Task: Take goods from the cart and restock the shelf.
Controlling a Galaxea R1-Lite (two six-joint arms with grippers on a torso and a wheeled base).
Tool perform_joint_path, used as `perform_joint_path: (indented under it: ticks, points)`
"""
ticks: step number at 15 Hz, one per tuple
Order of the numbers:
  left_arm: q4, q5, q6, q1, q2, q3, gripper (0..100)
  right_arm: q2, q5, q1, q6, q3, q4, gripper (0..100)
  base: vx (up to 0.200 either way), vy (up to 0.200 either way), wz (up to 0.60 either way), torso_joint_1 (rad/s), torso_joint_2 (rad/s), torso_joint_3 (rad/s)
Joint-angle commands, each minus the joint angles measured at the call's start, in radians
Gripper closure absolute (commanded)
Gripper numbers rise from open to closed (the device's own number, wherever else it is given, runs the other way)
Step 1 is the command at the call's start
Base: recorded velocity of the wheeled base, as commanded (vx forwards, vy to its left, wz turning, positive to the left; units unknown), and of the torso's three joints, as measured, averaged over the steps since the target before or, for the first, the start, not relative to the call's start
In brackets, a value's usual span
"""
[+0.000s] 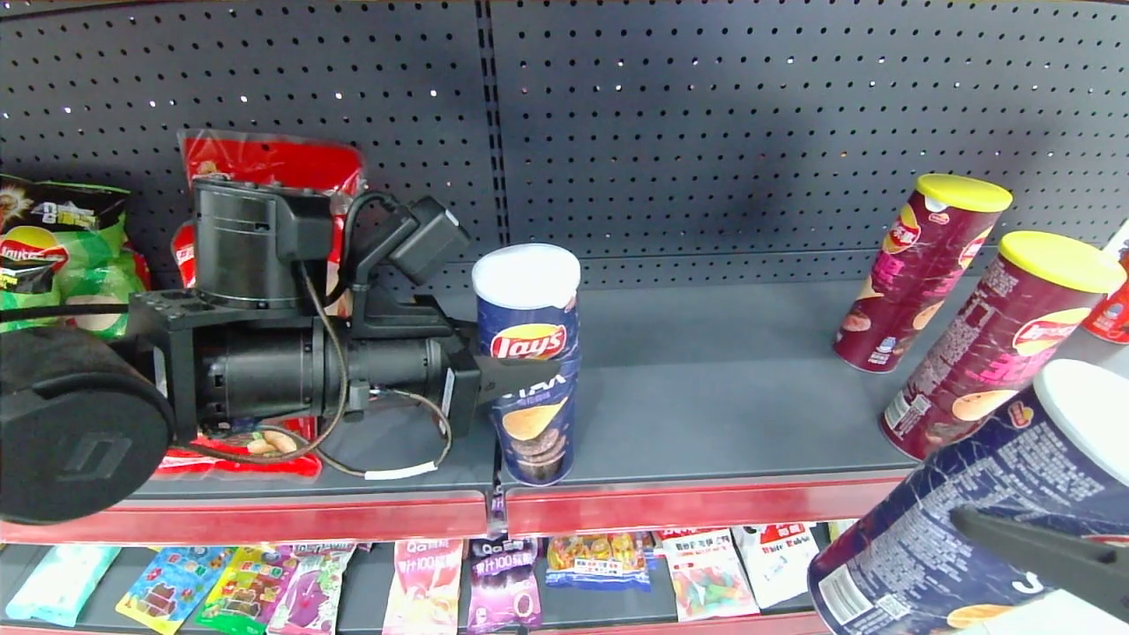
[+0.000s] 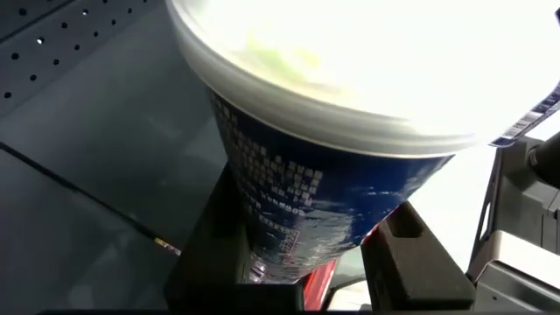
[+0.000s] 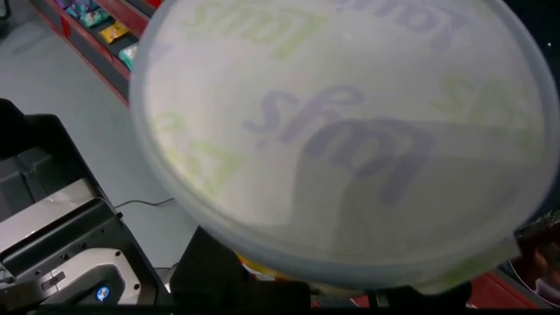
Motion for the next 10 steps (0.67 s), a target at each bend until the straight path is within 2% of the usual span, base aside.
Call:
perform_joint_path:
  ticks: [1, 4, 5, 7, 8, 10]
  points:
    - [-0.001, -0.001, 0.000, -0.001, -0.001, 0.004, 100, 0.000, 0.000, -0.001, 0.000, -0.001, -0.001, 100, 0.000, 0.000, 0.00, 0.000, 0.00, 0.000]
    - [-0.003, -0.001, 0.002, -0.007, -0.001, 0.002, 100, 0.001, 0.001, 0.001, 0.000, -0.006, -0.001, 100, 0.000, 0.000, 0.00, 0.000, 0.00, 0.000]
    - [-0.003, 0.001, 0.002, -0.007, -0.001, 0.002, 0, 0.003, 0.001, 0.001, -0.002, -0.007, -0.001, 100, 0.000, 0.000, 0.00, 0.000, 0.00, 0.000]
    - [-0.003, 0.008, 0.002, -0.007, -0.007, 0.010, 0, 0.043, 0.001, 0.004, -0.003, -0.038, -0.001, 100, 0.000, 0.000, 0.00, 0.000, 0.00, 0.000]
    - [-0.003, 0.031, 0.000, -0.005, -0.018, 0.021, 0, 0.076, 0.000, 0.005, -0.006, -0.064, -0.002, 100, 0.000, 0.000, 0.00, 0.000, 0.00, 0.000]
    - [-0.006, 0.048, 0.000, -0.002, -0.049, 0.070, 0, 0.156, -0.002, 0.022, -0.008, -0.130, -0.002, 100, 0.000, 0.000, 0.00, 0.000, 0.00, 0.000]
